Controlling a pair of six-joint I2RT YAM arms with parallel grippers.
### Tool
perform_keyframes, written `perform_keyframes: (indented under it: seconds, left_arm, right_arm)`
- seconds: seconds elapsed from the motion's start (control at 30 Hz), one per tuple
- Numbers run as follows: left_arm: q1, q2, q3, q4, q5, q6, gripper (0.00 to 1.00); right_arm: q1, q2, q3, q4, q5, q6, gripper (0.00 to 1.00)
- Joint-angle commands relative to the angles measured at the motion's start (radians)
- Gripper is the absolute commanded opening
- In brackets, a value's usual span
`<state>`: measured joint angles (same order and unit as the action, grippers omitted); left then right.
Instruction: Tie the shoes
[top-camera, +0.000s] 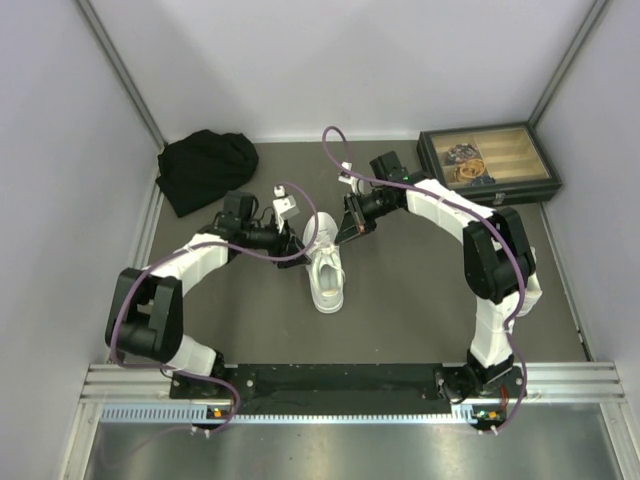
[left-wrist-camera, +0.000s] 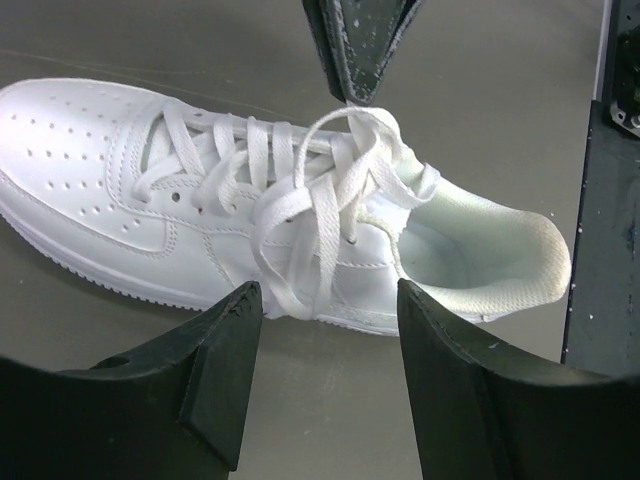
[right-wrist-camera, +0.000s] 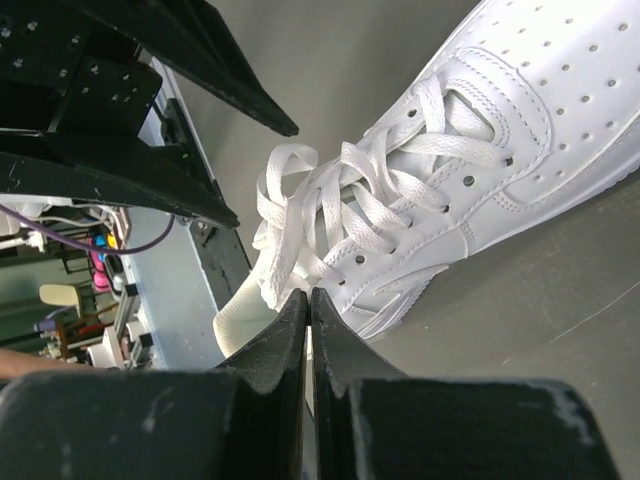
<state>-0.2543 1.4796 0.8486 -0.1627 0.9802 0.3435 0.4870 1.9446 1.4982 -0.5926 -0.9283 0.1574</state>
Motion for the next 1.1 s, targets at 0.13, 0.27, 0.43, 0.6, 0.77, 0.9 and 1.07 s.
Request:
perform_keyframes:
  seconds: [0.13, 0.27, 0.43, 0.6, 0.77, 0.9, 1.07]
  left_arm:
    - [0.003, 0.067, 0.128, -0.035, 0.081, 0.208, 0.61]
    - [0.003, 0.116, 0.207, -0.122, 0.086, 0.331, 0.62]
    - [-0.002, 0.194, 0.293, -0.303, 0.126, 0.491, 0.62]
    - [-0.008, 0.219, 0.322, -0.359, 0.147, 0.540, 0.61]
    - [-0.020, 0.209, 0.323, -0.370, 0.161, 0.534, 0.62]
    - [-0.028, 0.206, 0.326, -0.360, 0.157, 0.502, 0.62]
    - [-0.046, 0.215, 0.326, -0.350, 0.115, 0.483, 0.47]
  right_arm:
    - [0.009, -0.058, 0.005, 0.004, 0.000, -0.028, 0.00]
    - [0.009, -0.059, 0.004, 0.005, 0.002, -0.027, 0.00]
    - [0.009, -0.056, 0.010, 0.005, 0.002, -0.024, 0.00]
    - [0.010, -0.052, 0.017, 0.004, 0.000, -0.025, 0.00]
    - [0.007, -0.053, 0.019, 0.001, 0.000, -0.032, 0.00]
    - [0.007, -0.050, 0.017, 0.000, 0.000, -0.033, 0.00]
    - [0.005, -0.053, 0.019, -0.004, 0.000, -0.036, 0.00]
